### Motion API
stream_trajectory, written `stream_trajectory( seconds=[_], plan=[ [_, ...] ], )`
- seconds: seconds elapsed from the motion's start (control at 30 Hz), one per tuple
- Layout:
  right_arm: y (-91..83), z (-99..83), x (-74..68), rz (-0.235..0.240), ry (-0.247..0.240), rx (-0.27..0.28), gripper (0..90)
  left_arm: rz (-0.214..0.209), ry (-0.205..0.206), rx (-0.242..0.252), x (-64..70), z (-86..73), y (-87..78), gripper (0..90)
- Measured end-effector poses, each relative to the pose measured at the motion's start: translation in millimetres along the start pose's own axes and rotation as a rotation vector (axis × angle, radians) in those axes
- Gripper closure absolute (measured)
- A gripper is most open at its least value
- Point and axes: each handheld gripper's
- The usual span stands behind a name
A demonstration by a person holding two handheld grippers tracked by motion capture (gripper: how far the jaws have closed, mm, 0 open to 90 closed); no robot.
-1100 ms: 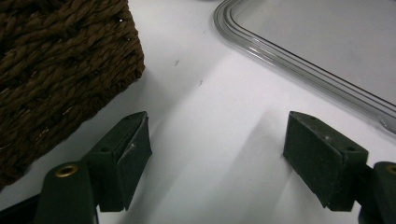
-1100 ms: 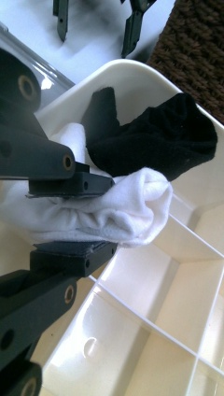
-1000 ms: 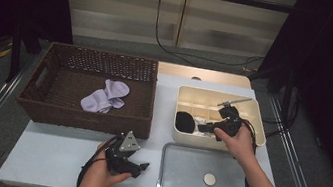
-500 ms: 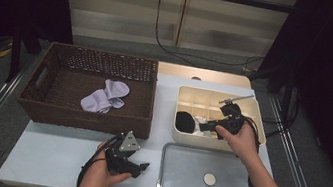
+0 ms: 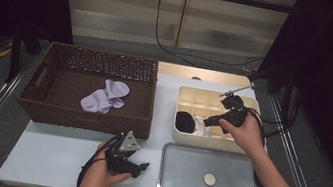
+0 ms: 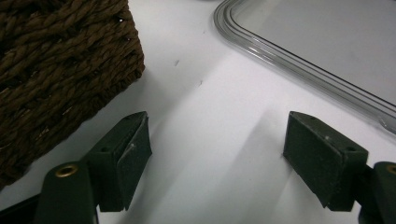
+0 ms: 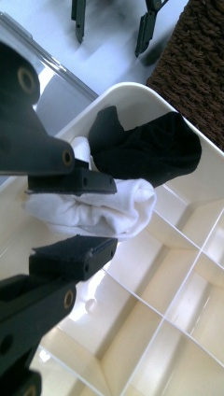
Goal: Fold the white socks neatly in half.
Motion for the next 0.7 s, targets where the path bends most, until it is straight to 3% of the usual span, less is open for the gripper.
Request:
stream_trajectory(
  seconds=[0.17, 0.3, 0.7],
  plan=[
    [0.0, 6.4, -4.9, -0.032, -0.062, -0.045, 83.6, 0.0, 0.0, 0.0, 0.0, 0.0, 0.0, 22.7],
    [1.4, 9.3, -7.4, -0.037, -0.079, -0.064, 90.0, 0.0, 0.0, 0.0, 0.1, 0.0, 0.0, 22.7],
    [-5.3, 19.1, -14.3, -0.07, -0.137, -0.115, 90.0, 0.0, 0.0, 0.0, 0.0, 0.0, 0.0, 22.7]
  ],
)
Point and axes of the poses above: each handheld gripper's, and its own axes: y roughly forward along the jaws, z roughly out of its top, x roughly to its right, and after that the axes turned 13 degrees about -z, right-handed
